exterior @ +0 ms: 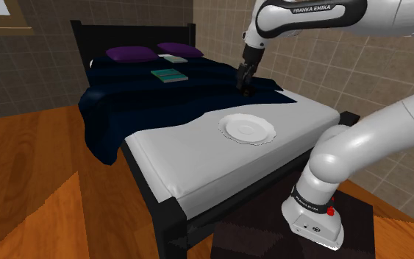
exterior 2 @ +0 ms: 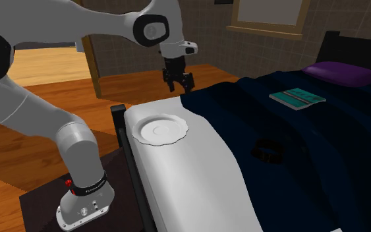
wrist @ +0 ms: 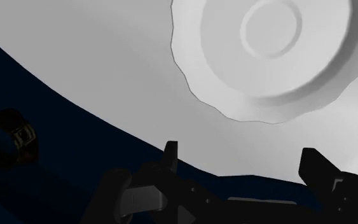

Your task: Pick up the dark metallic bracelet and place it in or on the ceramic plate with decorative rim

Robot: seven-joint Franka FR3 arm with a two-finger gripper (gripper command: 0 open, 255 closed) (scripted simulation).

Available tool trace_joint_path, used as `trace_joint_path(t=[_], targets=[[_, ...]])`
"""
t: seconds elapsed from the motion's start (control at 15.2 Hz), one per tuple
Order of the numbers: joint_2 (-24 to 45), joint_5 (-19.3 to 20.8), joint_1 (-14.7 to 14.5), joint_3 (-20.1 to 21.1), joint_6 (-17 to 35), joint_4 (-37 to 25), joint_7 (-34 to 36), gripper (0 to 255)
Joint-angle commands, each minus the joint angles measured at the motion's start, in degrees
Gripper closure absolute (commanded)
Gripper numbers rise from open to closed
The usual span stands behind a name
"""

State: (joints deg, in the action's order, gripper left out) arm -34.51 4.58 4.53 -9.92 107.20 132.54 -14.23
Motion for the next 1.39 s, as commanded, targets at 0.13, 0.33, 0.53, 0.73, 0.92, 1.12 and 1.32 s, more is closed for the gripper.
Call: trace_joint_path(t=[0.13, 0.33, 0.53, 0.73, 0.92, 1.12, 1.32], targets=[[6.23, 0.58, 0.81, -3.97, 3.34, -2.8, -4.07, 0], [11.06, 0.38, 1.33, -6.98, 5.72, -5.12, -7.38, 0], [16.28, -0.49, 1.73, -9.95, 7.82, -8.02, -10.89, 0], [21.89, -2.16, 2.14, -12.78, 9.54, -11.51, -14.64, 0], [27.91, -4.67, 2.73, -15.36, 10.8, -15.61, -18.67, 0], [34.32, -7.97, 3.82, -17.43, 11.49, -20.36, -22.88, 0], [41.06, -11.77, 5.6, -18.81, 11.49, -25.83, -27.04, 0]])
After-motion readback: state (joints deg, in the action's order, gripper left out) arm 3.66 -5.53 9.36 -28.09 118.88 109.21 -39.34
